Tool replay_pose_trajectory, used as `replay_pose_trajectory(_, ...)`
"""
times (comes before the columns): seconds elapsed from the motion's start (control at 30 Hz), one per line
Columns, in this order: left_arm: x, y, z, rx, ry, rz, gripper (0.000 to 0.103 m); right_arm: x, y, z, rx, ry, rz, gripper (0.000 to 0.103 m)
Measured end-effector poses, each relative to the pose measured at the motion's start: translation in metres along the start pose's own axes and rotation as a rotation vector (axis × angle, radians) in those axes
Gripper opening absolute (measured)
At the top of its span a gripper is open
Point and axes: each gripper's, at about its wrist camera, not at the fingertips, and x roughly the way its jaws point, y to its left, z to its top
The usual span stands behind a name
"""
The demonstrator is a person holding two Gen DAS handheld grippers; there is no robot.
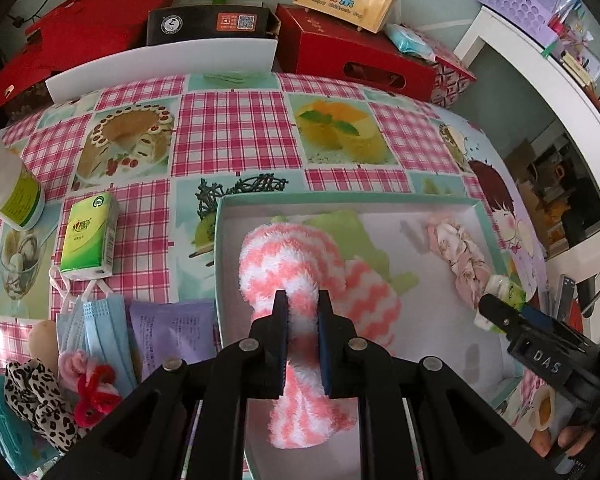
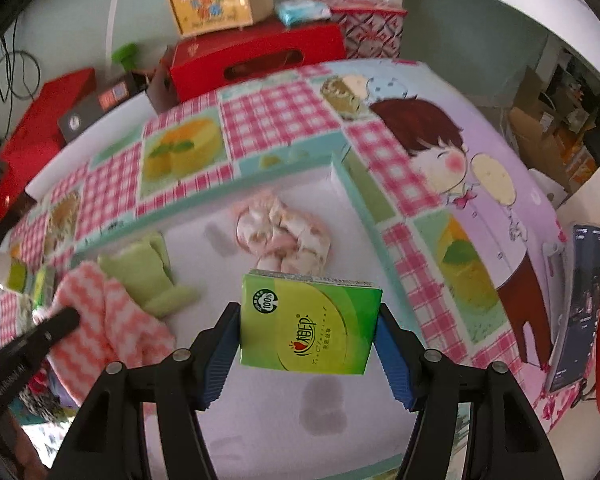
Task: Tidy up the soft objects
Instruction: 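Lower the striped sock with the left tool while the right tool lowers the tissue pack, opening both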
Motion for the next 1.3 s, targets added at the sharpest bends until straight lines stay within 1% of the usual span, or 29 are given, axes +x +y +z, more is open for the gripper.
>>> replay_pose_trajectory(0.2,0.011,-0.001,-0.003,0.009,0.033,0.021,0.013,0.018,0.002,-0.005,-0.017,0.06,-0.016,0.068)
replay_pose_trajectory(0.4,0.019,-0.001,-0.005,0.011,0.06,0.039,0.013,0.028,0.004,-0.006,-0.023,0.082,-0.025,0.068)
replay_pose_trajectory(0.47,0.022,0.0,-0.006,0.01,0.069,0.046,0.014,0.03,0.004,-0.006,-0.022,0.091,-0.022,0.069)
replay_pose_trajectory(0.57,0.025,0.0,-0.006,0.007,0.078,0.059,0.019,0.03,0.004,-0.006,-0.02,0.087,-0.024,0.071)
replay_pose_trajectory(0.63,0.024,0.0,-0.006,0.004,0.08,0.072,0.027,0.028,0.003,-0.006,-0.019,0.079,-0.028,0.079)
replay_pose_trajectory(0.67,0.023,0.0,-0.005,0.002,0.079,0.077,0.03,0.026,0.003,-0.005,-0.018,0.074,-0.031,0.08)
replay_pose_trajectory(0.73,0.019,0.001,-0.004,-0.003,0.076,0.087,0.041,0.023,0.003,-0.003,-0.018,0.064,-0.033,0.081)
replay_pose_trajectory(0.77,0.017,0.001,-0.004,-0.004,0.074,0.088,0.042,0.021,0.003,-0.002,-0.017,0.059,-0.031,0.081)
replay_pose_trajectory(0.87,0.005,-0.002,-0.003,0.003,0.05,0.088,0.05,0.015,0.003,0.0,-0.018,0.042,-0.03,0.088)
replay_pose_trajectory(0.93,-0.003,-0.005,-0.002,0.014,0.029,0.091,0.059,0.011,0.002,0.002,-0.021,0.032,-0.028,0.091)
replay_pose_trajectory(1.0,-0.011,-0.008,-0.002,0.024,0.007,0.091,0.064,0.008,0.002,0.003,-0.023,0.024,-0.024,0.094)
replay_pose_trajectory(1.03,-0.014,-0.009,-0.002,0.027,-0.003,0.091,0.066,0.007,0.002,0.002,-0.022,0.021,-0.026,0.098)
replay_pose_trajectory(1.1,-0.019,-0.01,-0.001,0.03,-0.019,0.089,0.066,0.007,0.003,0.002,-0.021,0.013,-0.03,0.101)
replay_pose_trajectory(1.17,-0.021,-0.01,-0.001,0.023,-0.03,0.086,0.071,0.006,0.003,0.003,-0.019,0.007,-0.029,0.102)
replay_pose_trajectory(1.2,-0.02,-0.008,0.0,0.015,-0.035,0.084,0.084,0.005,0.002,0.003,-0.018,0.001,-0.027,0.103)
replay_pose_trajectory(1.23,-0.02,-0.006,0.0,0.005,-0.041,0.084,0.093,0.003,0.002,0.003,-0.014,-0.005,-0.025,0.103)
replay_pose_trajectory(1.3,-0.019,-0.002,0.001,-0.015,-0.055,0.097,0.094,0.003,0.001,0.004,-0.012,-0.009,-0.029,0.103)
